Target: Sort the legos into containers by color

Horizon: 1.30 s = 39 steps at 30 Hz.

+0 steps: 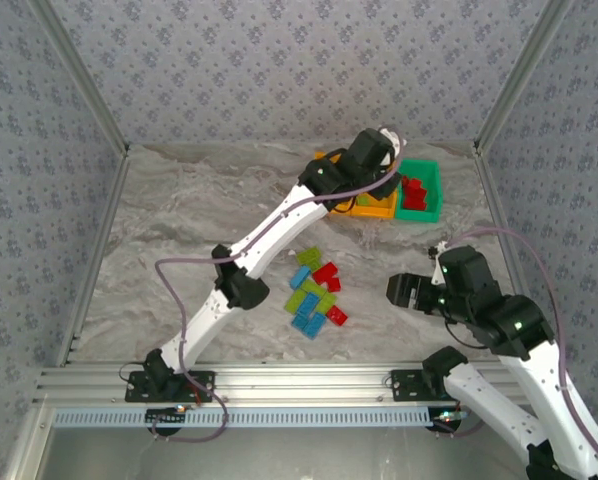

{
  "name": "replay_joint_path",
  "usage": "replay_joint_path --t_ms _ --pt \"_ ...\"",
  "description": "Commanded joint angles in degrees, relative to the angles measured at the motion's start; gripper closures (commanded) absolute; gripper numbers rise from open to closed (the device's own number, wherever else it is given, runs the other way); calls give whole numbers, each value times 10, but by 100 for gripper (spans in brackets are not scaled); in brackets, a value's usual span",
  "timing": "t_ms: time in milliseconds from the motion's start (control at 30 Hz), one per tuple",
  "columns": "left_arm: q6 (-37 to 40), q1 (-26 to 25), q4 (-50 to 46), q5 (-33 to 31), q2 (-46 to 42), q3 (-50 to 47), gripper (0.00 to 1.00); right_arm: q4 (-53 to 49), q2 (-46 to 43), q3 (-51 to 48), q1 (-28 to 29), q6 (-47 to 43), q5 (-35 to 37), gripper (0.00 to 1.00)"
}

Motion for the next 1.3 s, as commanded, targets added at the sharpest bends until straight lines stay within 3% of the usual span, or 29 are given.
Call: replay_joint_path --t_ms 0,100,267,433,733,833,967,1033,1267 --pt "37 -12 -81 -47 -42 19 41 38 27 -11 3 -4 -15 12" --pt "51 -8 -107 -67 -54 20 35 62 46 -18 3 -7 -28 12" --pt "52 7 -175 -41 -82 32 24 107 81 -39 4 -20 -46 12" --pt "70 15 -250 -68 -94 106 11 179 151 -57 11 -28 -69 12" --pt "69 25 -294 -105 -225 -8 3 271 355 4 89 -98 -13 9" --pt "70 22 -269 -108 -299 -113 1 287 437 45 109 -124 -14 6" --pt "80 18 -75 -110 -503 -463 1 297 549 107 130 -145 9 0" --pt "69 21 -6 -97 -589 -584 1 290 601 149 135 -153 18 0" --pt "-18 19 46 -61 -805 -847 1 285 750 237 141 -178 48 0"
